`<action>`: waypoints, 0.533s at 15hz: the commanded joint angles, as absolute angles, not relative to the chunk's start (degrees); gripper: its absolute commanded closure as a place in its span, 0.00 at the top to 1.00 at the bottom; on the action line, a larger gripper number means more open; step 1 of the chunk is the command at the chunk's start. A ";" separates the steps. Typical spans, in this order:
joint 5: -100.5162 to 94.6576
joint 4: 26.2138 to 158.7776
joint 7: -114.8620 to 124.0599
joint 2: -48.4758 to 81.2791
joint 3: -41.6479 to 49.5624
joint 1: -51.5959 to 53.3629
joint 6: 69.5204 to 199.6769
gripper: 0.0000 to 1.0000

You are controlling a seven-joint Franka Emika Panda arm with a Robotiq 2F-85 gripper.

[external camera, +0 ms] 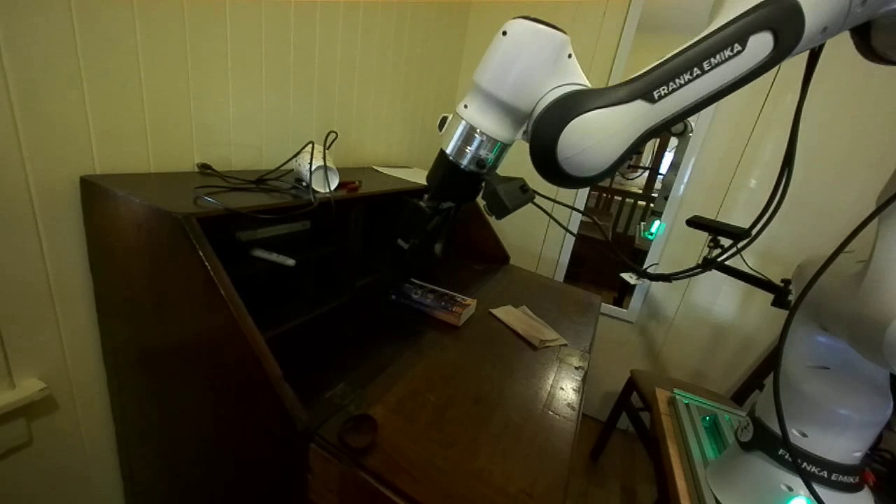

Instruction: Remove the marker from the left compartment and put it on the top counter

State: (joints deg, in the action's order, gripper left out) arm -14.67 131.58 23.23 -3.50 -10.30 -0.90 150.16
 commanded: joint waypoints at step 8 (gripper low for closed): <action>-12.87 121.20 16.91 10.25 -3.83 3.71 156.62 1.00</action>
